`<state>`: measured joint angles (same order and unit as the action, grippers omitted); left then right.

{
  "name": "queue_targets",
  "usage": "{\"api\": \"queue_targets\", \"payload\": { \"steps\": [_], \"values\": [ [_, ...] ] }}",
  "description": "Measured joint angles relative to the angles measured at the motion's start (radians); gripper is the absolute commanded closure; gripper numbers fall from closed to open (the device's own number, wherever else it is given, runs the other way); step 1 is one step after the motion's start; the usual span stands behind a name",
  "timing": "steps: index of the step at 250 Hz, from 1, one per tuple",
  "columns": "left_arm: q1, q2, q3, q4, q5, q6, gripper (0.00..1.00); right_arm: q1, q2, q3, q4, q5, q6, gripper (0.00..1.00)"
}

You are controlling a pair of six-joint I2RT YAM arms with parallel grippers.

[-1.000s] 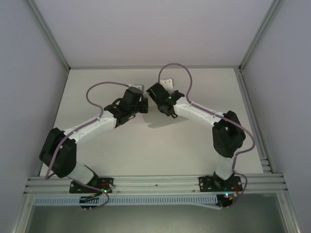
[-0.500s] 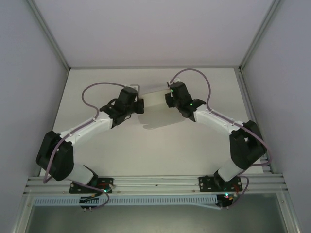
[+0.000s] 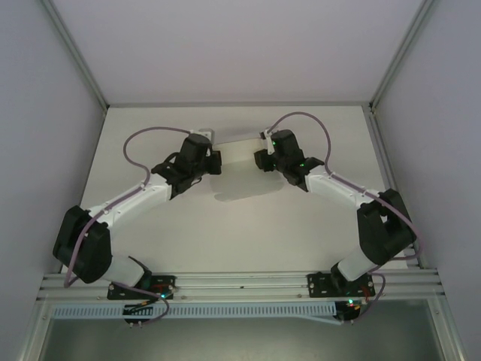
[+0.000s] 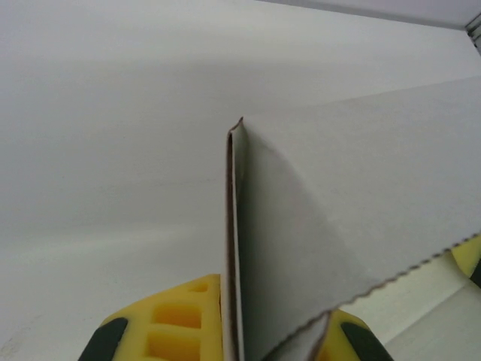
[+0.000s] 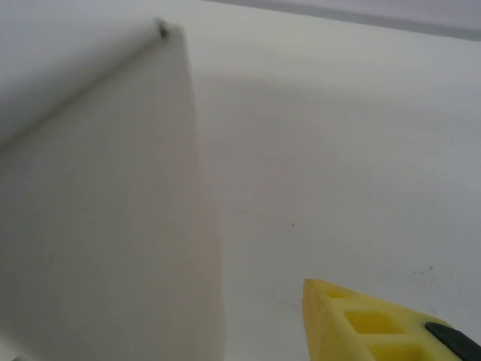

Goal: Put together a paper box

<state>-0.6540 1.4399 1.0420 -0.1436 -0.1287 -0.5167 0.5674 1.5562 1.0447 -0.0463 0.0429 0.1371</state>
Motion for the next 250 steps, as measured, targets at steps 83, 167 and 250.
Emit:
{"api": "queue_targets", "payload": {
  "steps": [83,167,250],
  "values": [
    [0.000,0.000,0.000,0.015,0.002,0.000,1.00,0.000,-0.025,0.008,-0.019,0.040,0.001,0.51],
    [-0.003,0.024,0.039,0.031,-0.002,-0.001,1.00,0.001,-0.024,0.096,-0.108,0.109,-0.002,0.64],
    [-0.040,0.058,0.051,0.051,-0.038,-0.017,1.00,0.045,0.038,0.170,-0.209,0.279,0.029,1.00]
  ]
}}
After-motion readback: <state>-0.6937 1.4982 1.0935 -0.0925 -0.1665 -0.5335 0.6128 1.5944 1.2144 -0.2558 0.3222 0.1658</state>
